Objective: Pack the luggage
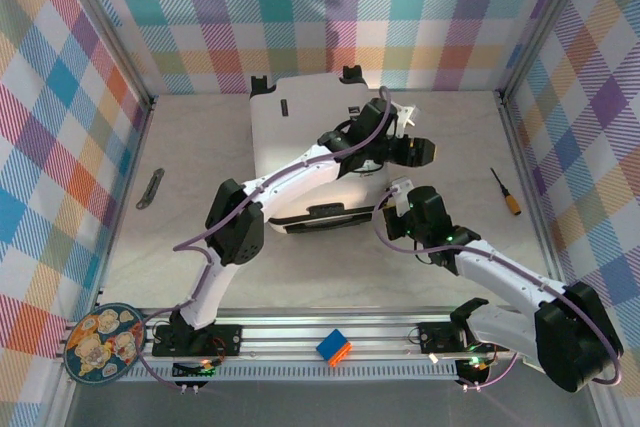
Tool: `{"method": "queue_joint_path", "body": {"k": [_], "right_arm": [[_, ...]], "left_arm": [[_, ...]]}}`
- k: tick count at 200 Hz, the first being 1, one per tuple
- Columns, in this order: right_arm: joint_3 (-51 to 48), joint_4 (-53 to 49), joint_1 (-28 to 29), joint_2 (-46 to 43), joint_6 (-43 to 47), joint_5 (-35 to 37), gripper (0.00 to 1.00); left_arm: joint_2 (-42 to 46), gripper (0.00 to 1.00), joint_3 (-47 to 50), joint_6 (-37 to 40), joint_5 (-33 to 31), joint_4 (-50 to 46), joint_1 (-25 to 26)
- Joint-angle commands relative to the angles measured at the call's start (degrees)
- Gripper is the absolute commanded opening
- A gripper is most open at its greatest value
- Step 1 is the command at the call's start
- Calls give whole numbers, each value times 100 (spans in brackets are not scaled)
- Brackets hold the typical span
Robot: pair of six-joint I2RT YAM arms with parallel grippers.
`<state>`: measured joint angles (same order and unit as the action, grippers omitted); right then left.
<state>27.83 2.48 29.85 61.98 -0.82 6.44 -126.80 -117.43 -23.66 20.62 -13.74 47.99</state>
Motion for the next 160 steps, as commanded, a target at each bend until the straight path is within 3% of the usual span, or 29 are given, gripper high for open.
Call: {"method": "queue_joint_path", "body": {"k": [1,69,160], "right_arm": [[106,1393,-294,-64,300,277,0],[-142,2377,-431,133,1240,-229,0],[-191,2703,-547,169,1646,75,0]], "left_arm": [[119,64,735,72,-10,-1161,-61],[669,63,1753,245,56,-954,-179],[1182,62,2683,244,49,-710,-617]]}}
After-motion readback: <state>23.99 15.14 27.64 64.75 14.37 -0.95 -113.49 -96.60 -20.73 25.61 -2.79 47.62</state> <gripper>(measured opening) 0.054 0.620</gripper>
